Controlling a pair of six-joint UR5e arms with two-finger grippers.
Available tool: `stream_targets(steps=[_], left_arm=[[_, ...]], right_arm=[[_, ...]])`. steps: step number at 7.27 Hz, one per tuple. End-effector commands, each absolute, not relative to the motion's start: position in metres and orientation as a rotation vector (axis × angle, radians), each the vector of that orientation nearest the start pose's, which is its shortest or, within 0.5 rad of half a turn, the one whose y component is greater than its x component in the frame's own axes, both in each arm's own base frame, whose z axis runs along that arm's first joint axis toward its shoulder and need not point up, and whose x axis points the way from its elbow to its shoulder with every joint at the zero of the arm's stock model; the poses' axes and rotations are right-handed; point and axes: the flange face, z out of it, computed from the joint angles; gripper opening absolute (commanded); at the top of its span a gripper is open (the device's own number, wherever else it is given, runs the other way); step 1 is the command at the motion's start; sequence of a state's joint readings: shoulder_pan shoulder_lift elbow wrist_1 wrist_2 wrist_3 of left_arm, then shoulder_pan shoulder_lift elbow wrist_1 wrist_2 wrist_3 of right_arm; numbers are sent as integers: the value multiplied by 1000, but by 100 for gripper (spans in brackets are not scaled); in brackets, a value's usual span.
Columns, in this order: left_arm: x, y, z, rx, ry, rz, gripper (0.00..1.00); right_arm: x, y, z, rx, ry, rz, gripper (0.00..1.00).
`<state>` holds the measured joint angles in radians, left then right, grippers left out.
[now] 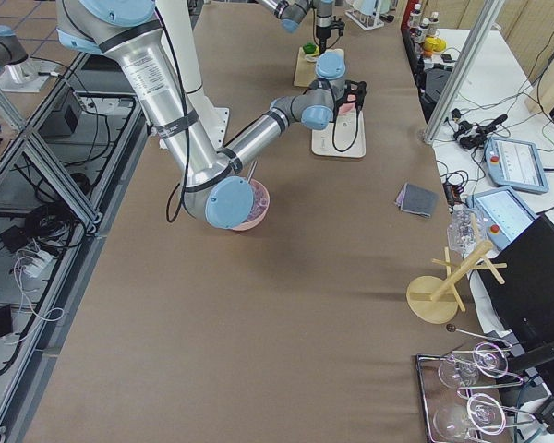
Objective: Stack pink bowl on green and place spoon
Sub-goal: 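Grasp the pink bowl rim with the right gripper and lift it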
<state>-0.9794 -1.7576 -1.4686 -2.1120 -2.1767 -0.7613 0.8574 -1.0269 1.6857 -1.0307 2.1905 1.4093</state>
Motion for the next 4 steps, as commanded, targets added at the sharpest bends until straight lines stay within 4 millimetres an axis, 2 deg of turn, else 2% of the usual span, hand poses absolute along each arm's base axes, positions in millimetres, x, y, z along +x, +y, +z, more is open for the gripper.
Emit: stream_targets(steps=[1, 3, 4], left_arm=[[274, -538, 555, 103, 835, 35, 25], [273, -537, 555, 101, 836, 32, 9], [273, -536, 546, 105, 853, 38, 0]], right_arm=[[-365, -534, 222, 85, -1270, 231, 0], [-364, -533, 222, 86, -1273, 231, 0], [-363, -532, 220, 89, -1276, 229, 0]])
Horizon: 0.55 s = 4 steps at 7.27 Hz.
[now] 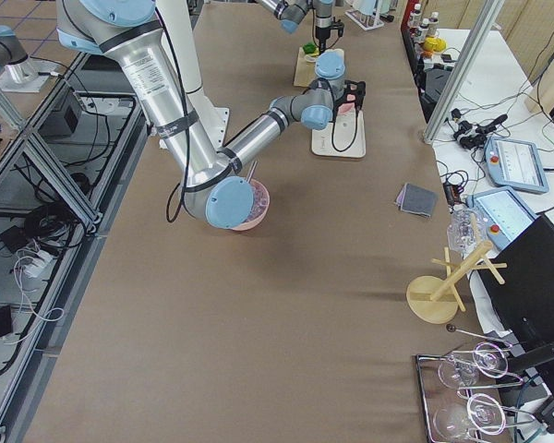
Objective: Stack pink bowl on green and place spoon
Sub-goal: 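Grasp the pink bowl rim with the right gripper and lift it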
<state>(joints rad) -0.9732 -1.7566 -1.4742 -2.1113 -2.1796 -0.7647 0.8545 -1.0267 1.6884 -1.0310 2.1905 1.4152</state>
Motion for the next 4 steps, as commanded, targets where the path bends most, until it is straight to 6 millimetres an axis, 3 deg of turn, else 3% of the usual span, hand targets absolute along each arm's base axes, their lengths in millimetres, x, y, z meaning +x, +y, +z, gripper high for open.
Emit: stream_targets(steps=[1, 3, 4], left_arm=[[270, -534, 528, 121, 869, 45, 0], [247, -538, 504, 115, 944, 44, 0], [237, -539, 492, 117, 978, 47, 0]], right_arm=[[-363, -532, 218, 81, -1279, 240, 0], [-370, -533, 213, 89, -1276, 246, 0], [-389, -532, 207, 80, -1264, 264, 0]])
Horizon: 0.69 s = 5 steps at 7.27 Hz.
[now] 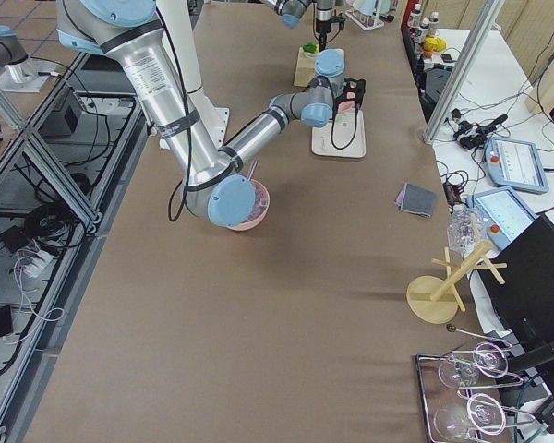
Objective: Stack pink bowl on green and place spoon
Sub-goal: 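Carry the pink bowl over the mint-green bowl and lower it in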
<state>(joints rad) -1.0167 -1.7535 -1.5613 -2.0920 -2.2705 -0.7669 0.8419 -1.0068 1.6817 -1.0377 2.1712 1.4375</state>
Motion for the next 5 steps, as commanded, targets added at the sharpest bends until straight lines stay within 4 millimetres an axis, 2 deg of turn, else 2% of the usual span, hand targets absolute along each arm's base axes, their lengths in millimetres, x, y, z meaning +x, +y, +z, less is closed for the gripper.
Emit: stream_targets(steps=[1, 3, 5], left_arm=[[229, -543, 486, 113, 1002, 45, 0], [220, -548, 482, 114, 1017, 37, 0], [220, -548, 481, 114, 1018, 36, 0]], right_arm=[[-412, -534, 192, 56, -1266, 300, 0], [-462, -521, 166, 86, -1268, 307, 0], [-506, -530, 148, 101, -1243, 319, 0]])
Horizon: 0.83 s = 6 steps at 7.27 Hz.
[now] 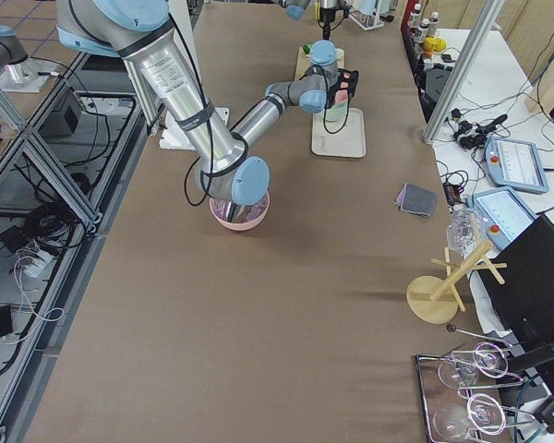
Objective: Stack pink bowl on green and place spoon
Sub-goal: 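Carry the pink bowl over the mint-green bowl and lower it in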
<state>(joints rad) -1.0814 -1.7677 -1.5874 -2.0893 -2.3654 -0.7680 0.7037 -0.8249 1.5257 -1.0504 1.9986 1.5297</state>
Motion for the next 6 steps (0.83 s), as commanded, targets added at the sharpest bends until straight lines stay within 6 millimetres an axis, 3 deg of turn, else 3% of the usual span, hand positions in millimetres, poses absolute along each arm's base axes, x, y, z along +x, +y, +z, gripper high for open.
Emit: stream_targets(steps=[1, 3, 6], left_arm=[[221, -548, 482, 112, 1017, 35, 0], [221, -549, 482, 112, 1017, 35, 0], [221, -549, 484, 109, 1013, 32, 0]], right_arm=[[-524, -540, 138, 104, -1230, 324, 0], [-551, -535, 141, 128, -1223, 326, 0], [-561, -529, 143, 136, -1215, 323, 0]])
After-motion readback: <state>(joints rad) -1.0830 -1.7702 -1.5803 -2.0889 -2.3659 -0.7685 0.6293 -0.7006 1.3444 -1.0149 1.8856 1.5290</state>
